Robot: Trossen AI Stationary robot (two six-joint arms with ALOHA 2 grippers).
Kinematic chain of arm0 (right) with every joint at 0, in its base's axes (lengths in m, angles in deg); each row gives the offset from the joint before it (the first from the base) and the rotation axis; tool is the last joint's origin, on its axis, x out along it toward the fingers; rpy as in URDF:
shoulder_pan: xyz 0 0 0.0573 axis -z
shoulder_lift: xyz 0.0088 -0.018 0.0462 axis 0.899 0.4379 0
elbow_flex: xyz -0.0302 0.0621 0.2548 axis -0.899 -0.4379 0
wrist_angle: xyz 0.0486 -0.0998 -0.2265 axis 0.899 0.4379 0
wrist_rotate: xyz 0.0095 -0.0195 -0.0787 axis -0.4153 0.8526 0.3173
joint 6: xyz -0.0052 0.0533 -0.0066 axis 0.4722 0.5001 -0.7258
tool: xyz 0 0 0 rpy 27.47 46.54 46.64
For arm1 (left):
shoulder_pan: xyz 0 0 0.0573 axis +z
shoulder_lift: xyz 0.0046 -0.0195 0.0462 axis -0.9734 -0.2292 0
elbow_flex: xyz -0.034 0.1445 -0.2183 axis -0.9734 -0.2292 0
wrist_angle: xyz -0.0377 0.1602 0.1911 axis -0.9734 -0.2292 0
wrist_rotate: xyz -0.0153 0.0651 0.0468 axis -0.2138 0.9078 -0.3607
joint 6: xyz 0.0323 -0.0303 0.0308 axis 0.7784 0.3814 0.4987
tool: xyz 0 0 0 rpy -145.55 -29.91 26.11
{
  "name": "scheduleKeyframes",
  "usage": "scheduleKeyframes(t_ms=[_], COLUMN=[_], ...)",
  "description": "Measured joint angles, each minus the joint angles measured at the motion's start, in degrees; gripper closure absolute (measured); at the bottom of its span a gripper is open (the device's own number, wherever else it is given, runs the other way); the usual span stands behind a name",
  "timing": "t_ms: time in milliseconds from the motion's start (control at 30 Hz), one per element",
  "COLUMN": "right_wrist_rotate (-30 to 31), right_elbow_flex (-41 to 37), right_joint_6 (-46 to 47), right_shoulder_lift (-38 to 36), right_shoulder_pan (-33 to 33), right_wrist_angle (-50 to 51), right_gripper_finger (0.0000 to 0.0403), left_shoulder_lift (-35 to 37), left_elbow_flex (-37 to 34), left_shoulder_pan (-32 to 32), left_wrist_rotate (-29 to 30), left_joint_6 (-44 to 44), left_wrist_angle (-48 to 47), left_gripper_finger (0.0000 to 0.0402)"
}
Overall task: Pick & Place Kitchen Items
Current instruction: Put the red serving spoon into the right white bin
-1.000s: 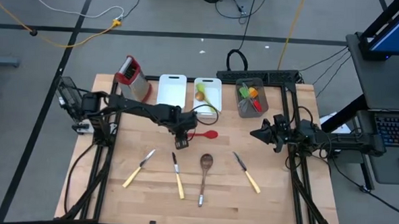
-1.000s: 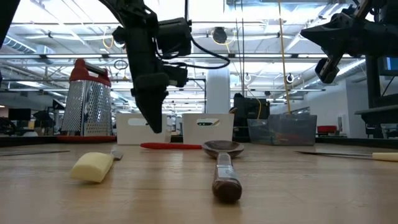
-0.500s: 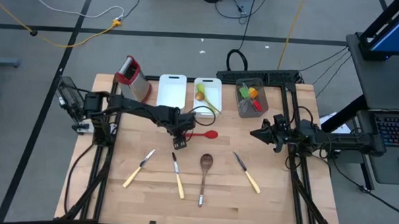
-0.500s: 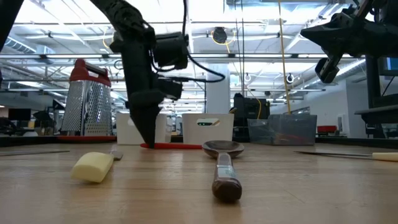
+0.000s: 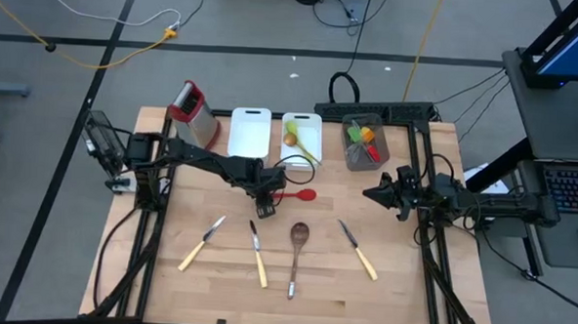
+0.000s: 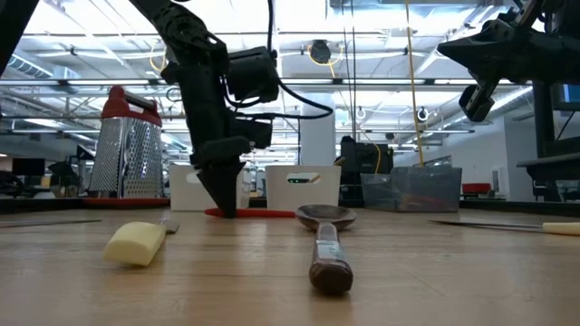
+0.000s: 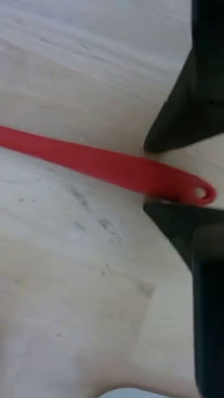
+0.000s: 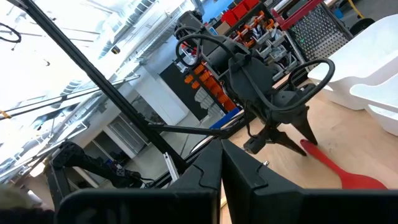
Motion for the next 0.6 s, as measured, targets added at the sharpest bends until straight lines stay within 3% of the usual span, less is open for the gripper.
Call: scheduleKeyframes(t_ms=[133, 600], right_wrist_rotate=[0.04, -0.04], right_elbow_flex=[0.00, 0.00], right_joint_6=[-0.10, 0.92], right_shoulder_lift=[0.00, 0.00], right_shoulder_pan=[0.00, 0.00], right_wrist_angle=[0.00, 0.02], right_gripper_finger=[0.0403, 0.0403], left_shoulder_lift=[-0.10, 0.37], left_elbow_flex=[-0.21, -0.17], left_shoulder_pan=[-0.11, -3.99], left_wrist_rotate=[1.47, 3.70], left_joint_6=[-1.82, -1.43], left_wrist_angle=[2.85, 3.99], left_gripper_finger=[0.0354, 0.0358])
